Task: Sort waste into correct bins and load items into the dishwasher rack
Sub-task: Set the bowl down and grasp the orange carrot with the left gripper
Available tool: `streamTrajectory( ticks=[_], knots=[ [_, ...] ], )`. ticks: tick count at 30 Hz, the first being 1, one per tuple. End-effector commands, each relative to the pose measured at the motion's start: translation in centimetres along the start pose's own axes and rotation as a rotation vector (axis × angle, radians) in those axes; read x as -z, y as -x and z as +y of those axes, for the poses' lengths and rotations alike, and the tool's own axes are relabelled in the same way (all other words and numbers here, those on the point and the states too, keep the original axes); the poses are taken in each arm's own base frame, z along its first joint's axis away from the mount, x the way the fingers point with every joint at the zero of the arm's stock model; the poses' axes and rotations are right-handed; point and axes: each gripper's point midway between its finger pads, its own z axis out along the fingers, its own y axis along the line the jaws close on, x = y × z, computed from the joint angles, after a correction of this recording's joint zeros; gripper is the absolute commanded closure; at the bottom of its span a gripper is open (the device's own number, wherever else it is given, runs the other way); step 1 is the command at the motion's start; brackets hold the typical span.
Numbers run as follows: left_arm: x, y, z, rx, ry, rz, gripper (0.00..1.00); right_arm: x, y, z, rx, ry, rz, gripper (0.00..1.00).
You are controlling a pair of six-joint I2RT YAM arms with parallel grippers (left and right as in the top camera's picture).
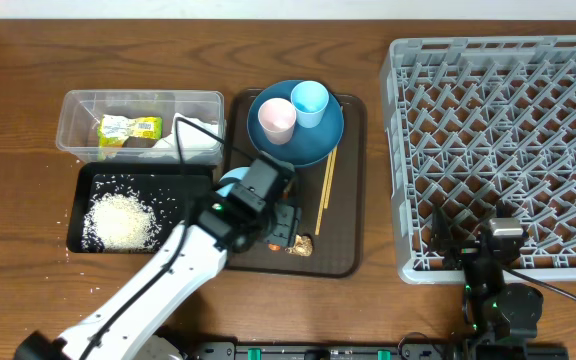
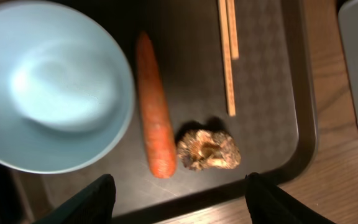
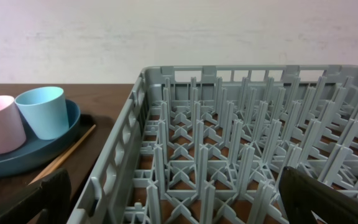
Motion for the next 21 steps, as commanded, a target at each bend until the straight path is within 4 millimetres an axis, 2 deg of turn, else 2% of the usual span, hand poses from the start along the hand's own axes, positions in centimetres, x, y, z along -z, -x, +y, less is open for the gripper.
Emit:
streamTrajectory(
  ticks=[1,6,12,21],
  knots=[
    [-1.3,-0.1,-0.1,0.031,0.048,0.032,0.33,0.0,-0.1,0.0,0.015,0.003,0.003,0.01],
    [-4.0,-1.3,0.7,0.046,0.115,0.118,0.33,0.0,-0.1,0.0,0.015,0.003,0.003,0.01],
    [-5.8,-2.0,1.2,0.046,0.142,0.172,0.33,0.0,-0.1,0.0,0.015,0.003,0.003,0.01],
    [-6.9,-0.5,1.7,0.029,0.177,0.111,0.34,0.0,-0.1,0.0,0.015,0.003,0.003,0.01]
  ],
)
